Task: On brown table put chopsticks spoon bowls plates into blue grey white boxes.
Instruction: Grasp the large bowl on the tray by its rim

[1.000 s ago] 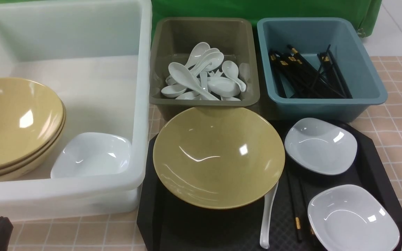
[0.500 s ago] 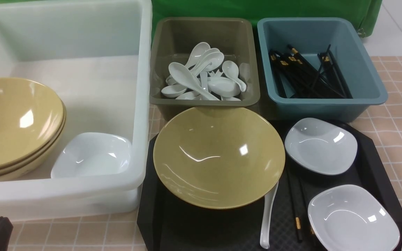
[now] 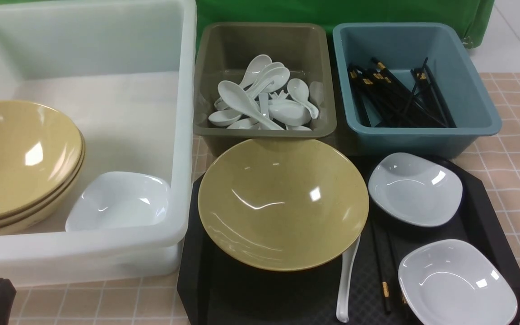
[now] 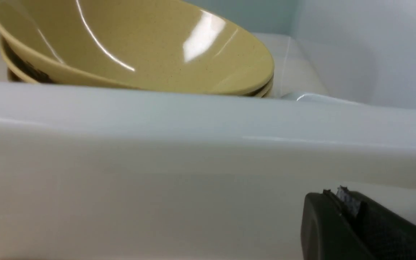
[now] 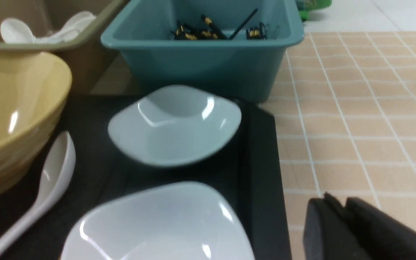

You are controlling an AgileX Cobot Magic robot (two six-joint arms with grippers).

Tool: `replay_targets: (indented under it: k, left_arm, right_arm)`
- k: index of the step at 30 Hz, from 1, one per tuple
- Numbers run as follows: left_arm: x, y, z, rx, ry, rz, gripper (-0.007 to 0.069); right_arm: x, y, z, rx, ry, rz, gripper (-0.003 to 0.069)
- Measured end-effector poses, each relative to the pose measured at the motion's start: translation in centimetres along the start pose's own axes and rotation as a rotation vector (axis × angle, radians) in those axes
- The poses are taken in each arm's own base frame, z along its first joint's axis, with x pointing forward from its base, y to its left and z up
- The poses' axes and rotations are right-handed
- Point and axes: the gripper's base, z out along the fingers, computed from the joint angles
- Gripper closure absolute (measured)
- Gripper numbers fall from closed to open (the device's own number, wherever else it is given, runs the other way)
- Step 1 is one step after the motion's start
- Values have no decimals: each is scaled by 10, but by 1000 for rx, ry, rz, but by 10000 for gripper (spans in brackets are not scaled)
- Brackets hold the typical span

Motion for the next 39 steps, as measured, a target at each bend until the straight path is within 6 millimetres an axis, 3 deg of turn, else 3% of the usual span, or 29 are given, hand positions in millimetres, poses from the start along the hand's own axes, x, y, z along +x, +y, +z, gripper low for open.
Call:
replay_targets:
  k: [3,5,11,14,17,20,24,27,28,30,34,36,37,38,39]
  left_arm:
    - [-8,0,0,0,-91,-1,631]
    - [-22,0,-3,-1,-250,-3,631]
    - [-48,0,-13,-13,-552,47,631]
    - [-57,0,-20,-18,-670,68,631]
    - [-67,-1,-29,-12,-824,49,631]
    - [-73,0,-36,-21,-923,38,631]
    - [-87,1,-44,-31,-979,5,631]
    - [-129,-4,-61,-24,-1020,56,631]
    - [-128,-4,-59,-25,-1007,62,631]
    - [-172,-8,-61,-49,-966,137,631]
    - [-207,-10,-35,-83,-817,234,631]
    - [-217,-10,-6,-78,-683,243,631]
    - [-220,-10,-4,-77,-674,240,631]
    - [-222,-10,21,-49,-518,174,631]
    - [-224,-10,23,-45,-505,162,631]
  right_arm:
    - [-10,0,0,0,-113,0,548]
    - [-30,0,-5,0,-333,0,545]
    - [-60,0,-23,-16,-721,42,538]
    - [-64,0,-26,-55,-776,134,536]
    - [-67,0,-29,-166,-813,380,533]
    - [-69,0,-32,-203,-851,450,530]
    - [-75,0,-33,-184,-840,420,530]
    - [-101,2,-37,-145,-768,356,544]
    - [-106,3,-39,-144,-773,350,547]
    - [-134,5,-36,-101,-676,278,594]
    - [-162,8,-21,-41,-530,133,621]
    - [-164,8,-3,-16,-361,65,621]
    - [-165,8,0,-14,-344,62,621]
    - [-159,8,13,-7,-207,41,621]
    - [-158,8,14,-6,-190,39,621]
